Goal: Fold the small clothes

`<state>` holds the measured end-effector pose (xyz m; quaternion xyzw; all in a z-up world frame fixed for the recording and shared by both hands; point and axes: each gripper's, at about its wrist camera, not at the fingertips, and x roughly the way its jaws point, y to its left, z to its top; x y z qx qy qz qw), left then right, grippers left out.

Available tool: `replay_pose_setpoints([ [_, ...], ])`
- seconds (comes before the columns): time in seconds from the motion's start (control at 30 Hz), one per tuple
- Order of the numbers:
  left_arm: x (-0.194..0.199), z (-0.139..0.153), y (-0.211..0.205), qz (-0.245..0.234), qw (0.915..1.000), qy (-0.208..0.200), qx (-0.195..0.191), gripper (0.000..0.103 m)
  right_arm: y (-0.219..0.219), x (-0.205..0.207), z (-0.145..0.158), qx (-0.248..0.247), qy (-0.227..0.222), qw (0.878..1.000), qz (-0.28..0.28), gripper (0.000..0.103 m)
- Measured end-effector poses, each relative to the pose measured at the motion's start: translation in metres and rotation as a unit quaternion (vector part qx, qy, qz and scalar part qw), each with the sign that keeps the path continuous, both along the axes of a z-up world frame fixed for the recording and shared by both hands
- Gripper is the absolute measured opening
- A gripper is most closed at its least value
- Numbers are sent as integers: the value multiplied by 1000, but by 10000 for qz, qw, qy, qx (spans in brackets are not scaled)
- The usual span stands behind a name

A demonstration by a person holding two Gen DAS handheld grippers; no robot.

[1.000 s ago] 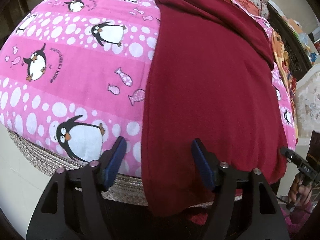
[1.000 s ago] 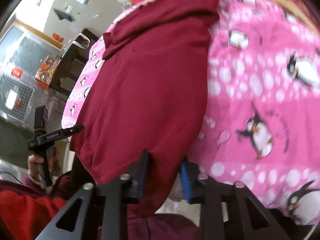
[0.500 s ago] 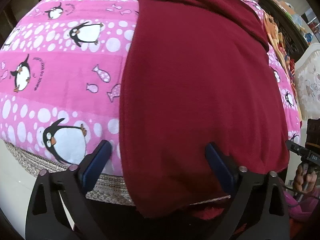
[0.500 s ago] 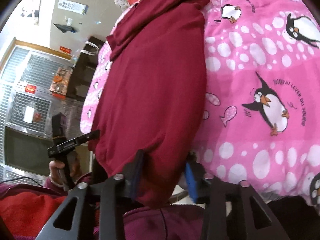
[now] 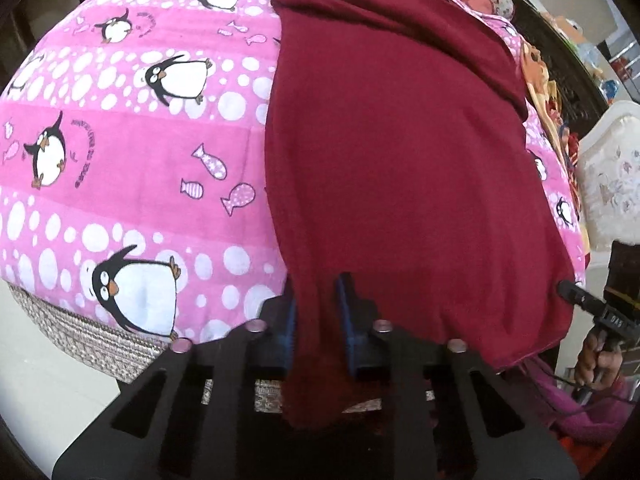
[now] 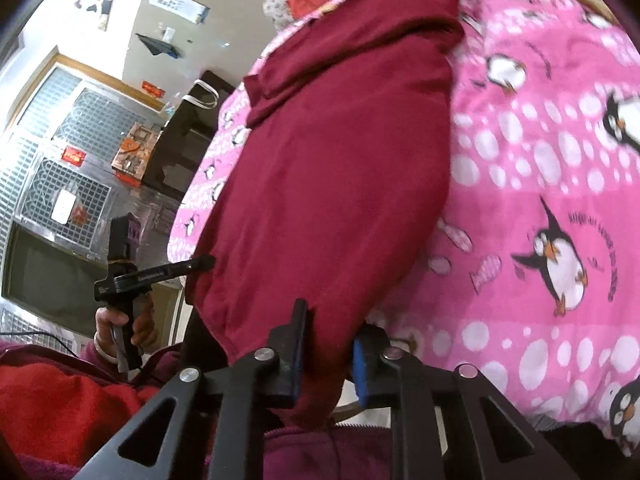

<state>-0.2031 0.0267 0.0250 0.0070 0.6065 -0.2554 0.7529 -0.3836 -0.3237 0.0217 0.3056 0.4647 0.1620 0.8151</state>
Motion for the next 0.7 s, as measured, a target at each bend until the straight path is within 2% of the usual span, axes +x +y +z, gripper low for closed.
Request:
replay_pose_setpoints([
  [0.17,10,18,5,44,9988,-17,-478,8,-3,8,22,93,-375,9993,-2,14],
  [0.37,37,46,1,197,9946,-353,-957,8,-16,23,46,153,-909,9954,-266,13],
  [0.5,62,69,-10,297,9900,-742,-1167,8,-24,44,63,115,-1329,9898,-498,13],
  [0.7,106,96,-40,265,9827,-1346,-1246,7,-49,85,77,77,-1603,9843,-736,13],
])
